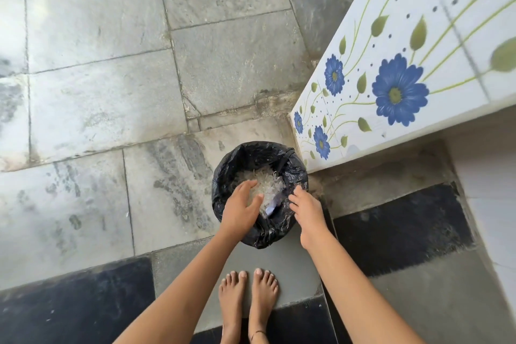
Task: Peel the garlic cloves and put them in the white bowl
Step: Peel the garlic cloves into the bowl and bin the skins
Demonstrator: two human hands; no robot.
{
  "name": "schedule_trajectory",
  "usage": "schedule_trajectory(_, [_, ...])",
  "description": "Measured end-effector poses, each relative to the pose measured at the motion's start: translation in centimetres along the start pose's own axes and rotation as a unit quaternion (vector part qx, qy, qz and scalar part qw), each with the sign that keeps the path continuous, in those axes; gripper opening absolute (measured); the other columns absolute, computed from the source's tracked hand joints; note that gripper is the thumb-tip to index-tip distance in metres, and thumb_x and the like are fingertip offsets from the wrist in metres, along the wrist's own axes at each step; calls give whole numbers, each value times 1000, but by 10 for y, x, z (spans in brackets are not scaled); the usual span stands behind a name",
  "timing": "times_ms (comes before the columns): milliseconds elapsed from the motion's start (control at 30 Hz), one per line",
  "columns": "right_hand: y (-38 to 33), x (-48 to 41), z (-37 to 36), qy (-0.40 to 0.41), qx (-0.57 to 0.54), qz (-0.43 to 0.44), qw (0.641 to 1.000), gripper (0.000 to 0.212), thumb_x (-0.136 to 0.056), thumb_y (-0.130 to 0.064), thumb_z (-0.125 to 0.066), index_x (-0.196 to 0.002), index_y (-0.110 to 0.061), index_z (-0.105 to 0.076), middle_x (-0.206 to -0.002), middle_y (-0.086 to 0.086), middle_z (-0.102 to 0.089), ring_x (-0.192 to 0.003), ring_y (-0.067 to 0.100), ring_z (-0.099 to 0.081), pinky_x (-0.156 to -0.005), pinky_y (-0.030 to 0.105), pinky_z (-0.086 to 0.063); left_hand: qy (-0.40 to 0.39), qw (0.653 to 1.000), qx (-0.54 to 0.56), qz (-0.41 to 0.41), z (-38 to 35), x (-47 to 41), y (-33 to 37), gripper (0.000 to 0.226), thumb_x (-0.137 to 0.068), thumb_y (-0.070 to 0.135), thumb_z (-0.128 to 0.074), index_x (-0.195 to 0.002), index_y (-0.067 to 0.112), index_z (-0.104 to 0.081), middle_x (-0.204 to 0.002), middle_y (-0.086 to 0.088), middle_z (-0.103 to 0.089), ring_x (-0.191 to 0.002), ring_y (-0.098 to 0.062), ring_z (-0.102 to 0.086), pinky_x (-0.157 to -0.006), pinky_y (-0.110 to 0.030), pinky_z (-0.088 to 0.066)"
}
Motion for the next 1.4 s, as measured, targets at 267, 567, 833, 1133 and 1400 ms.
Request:
schedule_trajectory(267, [-64,206,55,111,245,265,926,40,-97,-24,-47,-135,-11,-49,-136,7,-53,-125,22,-48,-99,29,-35,39,992,-74,-96,105,162,163,42,-94,28,-56,-134,21,-49,-136,-1,-53,-119,-19,-52,-94,-31,-42])
schedule_trajectory(567, [-44,426,125,331,204,449,805,39,-86,-23,-55,-119,-3,-60,-116,10,-66,-106,29,-62,-88,41,-51,2,929,-135,-344,137,335,257,43,-91,27,-59,-133,24,-49,-133,7,-53,-99,-5,-54,-79,-19,-36])
schedule_trajectory(833, [27,548,240,563,110,421,703,47,-87,-35,-44,-116,-3,-62,-116,11,-66,-104,30,-63,-87,38,-50,-120,808,-191,-544,52,457,334,43,-91,29,-58,-133,19,-50,-133,1,-53,-117,-19,-53,-91,-25,-39])
schedule_trajectory(1133, [120,573,396,652,105,277,699,50,-86,-36,-42,-113,1,-63,-108,16,-68,-98,34,-65,-81,43,-53,-180,723,-217,-630,-118,542,400,30,-86,11,-61,-115,18,-66,-119,-2,-65,-101,-24,-63,-82,-29,-47])
schedule_trajectory(1400, [137,553,467,629,201,171,732,63,-82,-46,-34,-115,-1,-64,-117,22,-63,-110,43,-58,-93,59,-42,-176,677,-376,-608,-209,516,437,41,-78,-4,-50,-110,14,-69,-120,-5,-63,-108,-25,-60,-87,-38,-50])
Point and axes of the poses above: each hand's wrist, its own x-axis away from the middle knuckle, its own z-axis out of the back of the hand, y = z × x, the point moved 3 cm from there along -x, towards the middle knuckle
